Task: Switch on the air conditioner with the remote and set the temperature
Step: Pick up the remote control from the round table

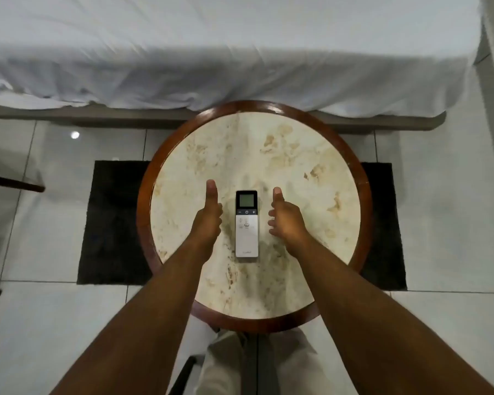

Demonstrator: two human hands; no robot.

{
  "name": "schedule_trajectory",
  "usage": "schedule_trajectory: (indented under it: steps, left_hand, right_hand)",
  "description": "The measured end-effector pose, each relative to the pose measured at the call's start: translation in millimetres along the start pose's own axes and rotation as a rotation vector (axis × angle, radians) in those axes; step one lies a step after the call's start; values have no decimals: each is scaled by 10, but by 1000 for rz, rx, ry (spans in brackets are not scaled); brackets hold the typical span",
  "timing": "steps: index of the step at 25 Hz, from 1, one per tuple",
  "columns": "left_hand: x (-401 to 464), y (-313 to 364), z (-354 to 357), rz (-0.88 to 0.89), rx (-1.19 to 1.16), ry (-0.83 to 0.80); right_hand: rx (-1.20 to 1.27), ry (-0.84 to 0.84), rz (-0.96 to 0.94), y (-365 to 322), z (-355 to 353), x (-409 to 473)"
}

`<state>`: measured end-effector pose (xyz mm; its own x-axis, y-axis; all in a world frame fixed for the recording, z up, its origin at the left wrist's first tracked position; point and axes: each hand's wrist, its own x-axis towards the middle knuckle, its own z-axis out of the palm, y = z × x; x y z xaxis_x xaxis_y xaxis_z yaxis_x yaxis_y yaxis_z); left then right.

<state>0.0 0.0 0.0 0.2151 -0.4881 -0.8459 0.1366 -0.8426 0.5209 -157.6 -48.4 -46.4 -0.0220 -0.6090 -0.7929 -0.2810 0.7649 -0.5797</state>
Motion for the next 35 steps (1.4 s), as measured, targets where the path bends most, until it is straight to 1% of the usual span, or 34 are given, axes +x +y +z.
schedule_trajectory:
  steps: [2,5,7,9,13,16,18,20,23,25,28,29,31,33,35]
  left_hand:
    - [108,-67,62,-17,-56,22]
    - [253,-258,85,-10,-47,47]
    - [294,-332,122,-12,-58,10]
    - [325,-422,155,-6,-87,-24]
    - [346,-527,154,-7,-153,-26]
    - [302,-560,83,-10,-164,-42]
    - [227,-530,6,-19,-168,-22]
    - [67,-439,-81,-21,-155,-4]
    - [-244,-229,-129,9,-100,-47]
    - [-524,8,-138,49,-30,-82]
    - [-1001,449,-207,138,136,-76]
    - [-1159,615,-240,190,190,-54]
    - [-1426,896,-316,313,282,45]
    - [-1728,1191,-393,486,370,132]
    - [-1875,1367,-480,611,551,197]
  right_hand:
    - [40,1,1,49,116,90]
    - [-117,41,-18,249,306,214]
    - [-175,104,-40,316,362,226]
    - [-188,134,-63,337,398,242]
    - [-152,139,-95,431,441,265]
    - [-17,64,-26,414,454,240]
    - [11,-5,19,364,442,172]
    - [37,-52,34,282,406,30]
    - [76,-114,19,126,339,-231]
    - [97,-137,-3,-46,245,-460]
    - [132,-143,-39,-385,8,-825]
    - [138,-140,-55,-530,-95,-957]
    - [172,-121,-91,-785,-286,-1187]
    - [220,-84,-165,-1140,-528,-1493]
    - [259,-51,-221,-1434,-721,-1731]
